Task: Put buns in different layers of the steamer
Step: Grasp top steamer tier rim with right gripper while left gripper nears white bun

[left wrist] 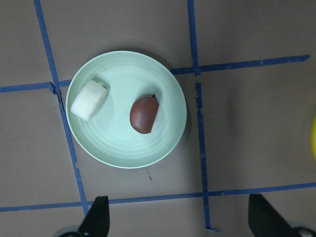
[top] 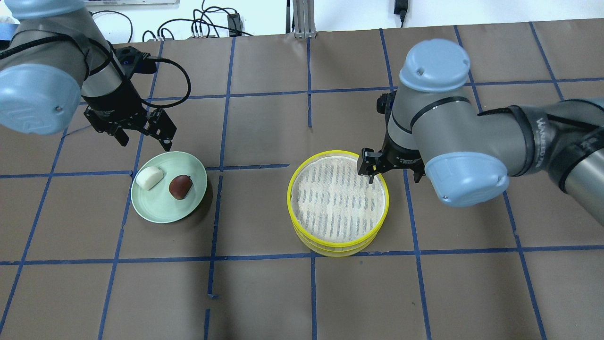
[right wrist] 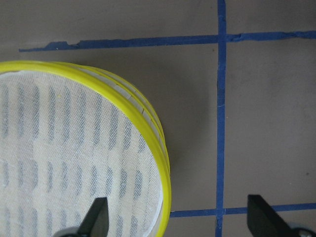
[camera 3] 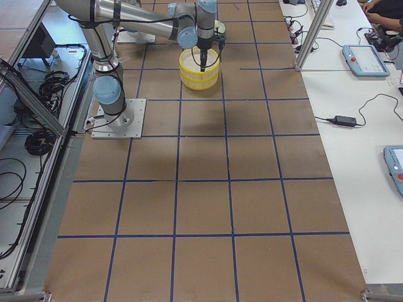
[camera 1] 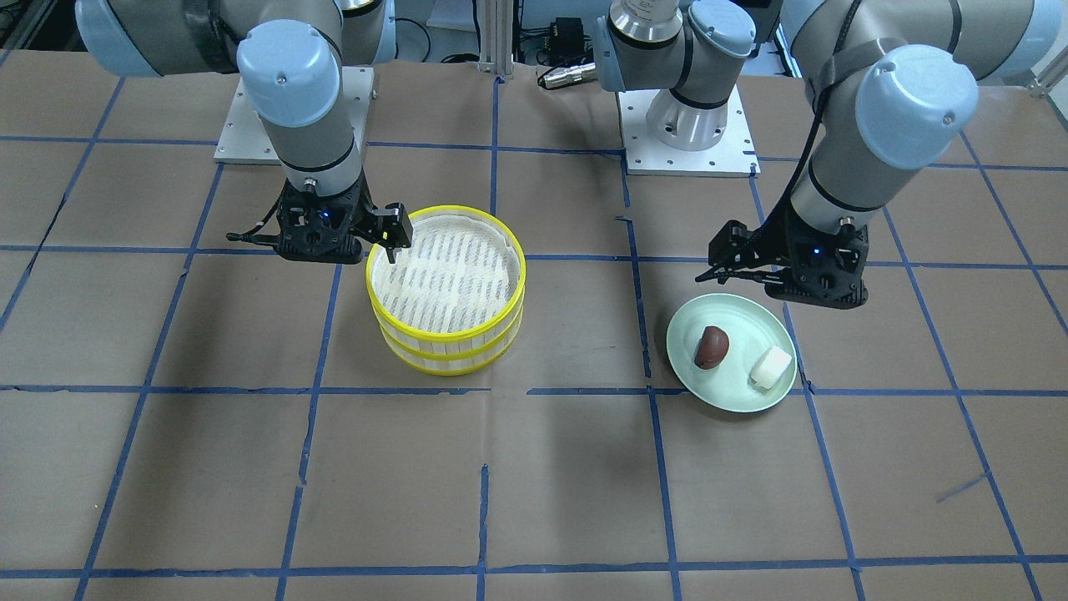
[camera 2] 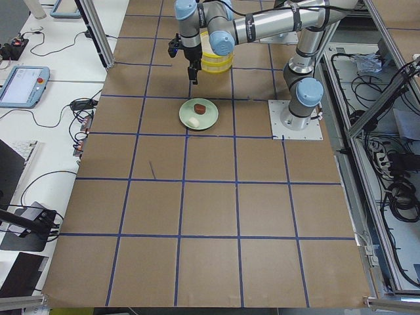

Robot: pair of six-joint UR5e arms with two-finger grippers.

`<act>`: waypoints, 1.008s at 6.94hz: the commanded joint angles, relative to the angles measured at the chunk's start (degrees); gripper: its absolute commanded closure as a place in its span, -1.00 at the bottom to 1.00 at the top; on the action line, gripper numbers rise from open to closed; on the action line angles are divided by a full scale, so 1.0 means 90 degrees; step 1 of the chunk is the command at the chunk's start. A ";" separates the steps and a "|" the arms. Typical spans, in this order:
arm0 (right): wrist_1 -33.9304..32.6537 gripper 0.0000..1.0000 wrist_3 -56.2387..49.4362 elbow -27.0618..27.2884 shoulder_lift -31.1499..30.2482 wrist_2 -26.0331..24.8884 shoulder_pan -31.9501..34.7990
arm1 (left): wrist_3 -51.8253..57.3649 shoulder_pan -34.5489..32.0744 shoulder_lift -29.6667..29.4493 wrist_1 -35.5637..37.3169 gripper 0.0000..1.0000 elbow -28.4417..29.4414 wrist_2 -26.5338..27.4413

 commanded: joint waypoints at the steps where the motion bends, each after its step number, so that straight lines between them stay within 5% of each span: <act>1: -0.0172 -0.73 0.0076 0.0203 0.0315 -0.0002 0.0019 | 0.0526 0.0439 -0.0378 0.0704 -0.82 -0.0295 -0.0003; 3: -0.0133 -0.42 0.0057 0.0203 0.0375 -0.0031 0.0019 | 0.0536 0.0470 -0.0622 0.0764 -0.75 -0.0305 0.0007; 5: -0.0123 0.37 0.0037 0.0194 0.0385 -0.0070 0.0019 | 0.0584 0.0480 -0.0721 0.0842 -0.69 -0.0314 0.0017; 7: -0.0103 0.79 0.0008 0.0165 0.0385 -0.0089 0.0019 | 0.1051 0.0790 -0.0828 0.1472 -0.68 -0.0770 -0.0003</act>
